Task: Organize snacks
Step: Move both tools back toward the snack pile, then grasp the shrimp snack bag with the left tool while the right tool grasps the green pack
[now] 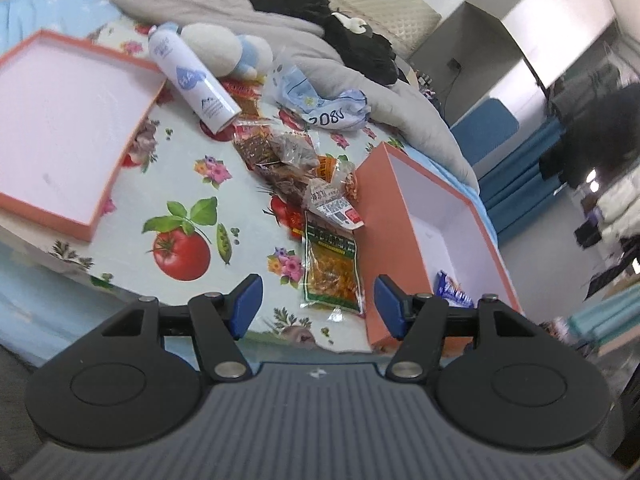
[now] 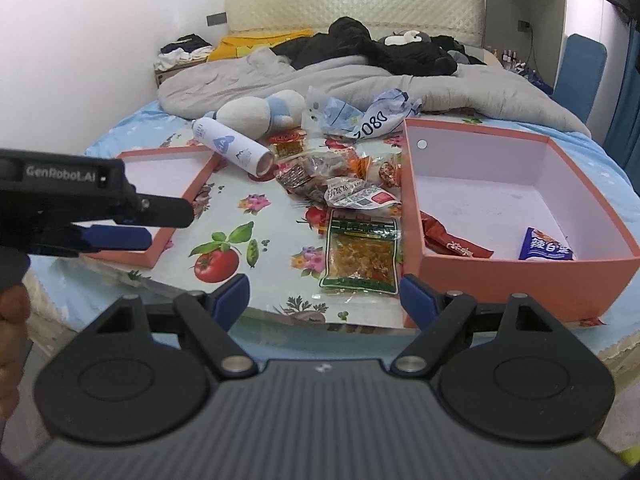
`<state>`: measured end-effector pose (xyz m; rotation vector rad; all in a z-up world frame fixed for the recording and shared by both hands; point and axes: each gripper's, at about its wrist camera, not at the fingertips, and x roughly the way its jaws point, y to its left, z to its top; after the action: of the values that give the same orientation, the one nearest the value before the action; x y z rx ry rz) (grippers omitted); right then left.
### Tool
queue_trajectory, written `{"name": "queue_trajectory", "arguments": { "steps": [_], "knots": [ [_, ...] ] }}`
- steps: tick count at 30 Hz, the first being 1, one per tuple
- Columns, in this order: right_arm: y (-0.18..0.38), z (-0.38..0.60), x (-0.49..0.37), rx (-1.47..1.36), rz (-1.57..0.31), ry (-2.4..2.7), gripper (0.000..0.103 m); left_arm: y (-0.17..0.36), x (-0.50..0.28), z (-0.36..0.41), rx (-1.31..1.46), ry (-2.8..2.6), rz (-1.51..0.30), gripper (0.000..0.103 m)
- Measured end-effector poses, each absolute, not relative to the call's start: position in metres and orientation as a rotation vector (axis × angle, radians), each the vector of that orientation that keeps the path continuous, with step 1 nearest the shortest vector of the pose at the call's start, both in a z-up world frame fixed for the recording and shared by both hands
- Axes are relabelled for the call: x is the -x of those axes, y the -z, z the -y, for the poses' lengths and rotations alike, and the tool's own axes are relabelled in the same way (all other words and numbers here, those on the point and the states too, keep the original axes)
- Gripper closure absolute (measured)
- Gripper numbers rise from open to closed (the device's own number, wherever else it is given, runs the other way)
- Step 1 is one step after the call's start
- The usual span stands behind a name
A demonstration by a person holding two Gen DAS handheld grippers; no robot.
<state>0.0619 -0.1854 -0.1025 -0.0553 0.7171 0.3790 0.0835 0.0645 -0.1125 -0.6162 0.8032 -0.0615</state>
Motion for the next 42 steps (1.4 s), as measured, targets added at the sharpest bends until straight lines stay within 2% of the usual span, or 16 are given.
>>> {"name": "queue_trajectory", "arguments": {
  "steps": [8, 11, 17, 21, 23, 34, 36, 38, 42],
  "knots": [
    [0.130, 0.165, -0.099, 0.046, -0.790, -0.364, 0.020, 0.151, -0.140, -0.095, 0.762, 0.082, -0.836, 0.037],
    [0.142, 0.158, -0.114, 0.032, -0.817, -0.351, 0.020, 0.164, -0.163, -0.105, 0.818, 0.094, -0.850, 0.043],
    [0.167, 0.145, -0.141, 0.020, -0.835, -0.298, 0.020, 0.183, -0.207, -0.119, 0.894, 0.141, -0.875, 0.048],
    [0.187, 0.142, -0.159, 0.007, -0.869, -0.253, 0.026, 0.201, -0.239, -0.119, 0.941, 0.176, -0.921, 0.052],
    [0.196, 0.139, -0.166, 0.010, -0.880, -0.239, 0.029, 0.210, -0.255, -0.116, 0.939, 0.191, -0.946, 0.053],
    [0.225, 0.122, -0.197, 0.106, -0.948, -0.186, 0.029, 0.245, -0.328, -0.082, 0.870, 0.275, -1.049, 0.054],
    [0.232, 0.122, -0.198, 0.125, -0.958, -0.188, 0.032, 0.253, -0.336, -0.075, 0.864, 0.279, -1.075, 0.058],
    [0.234, 0.120, -0.197, 0.144, -0.954, -0.198, 0.031, 0.260, -0.342, -0.069, 0.857, 0.276, -1.099, 0.060],
    [0.233, 0.124, -0.197, 0.146, -0.961, -0.225, 0.032, 0.268, -0.348, -0.060, 0.841, 0.271, -1.122, 0.080]
  ]
}}
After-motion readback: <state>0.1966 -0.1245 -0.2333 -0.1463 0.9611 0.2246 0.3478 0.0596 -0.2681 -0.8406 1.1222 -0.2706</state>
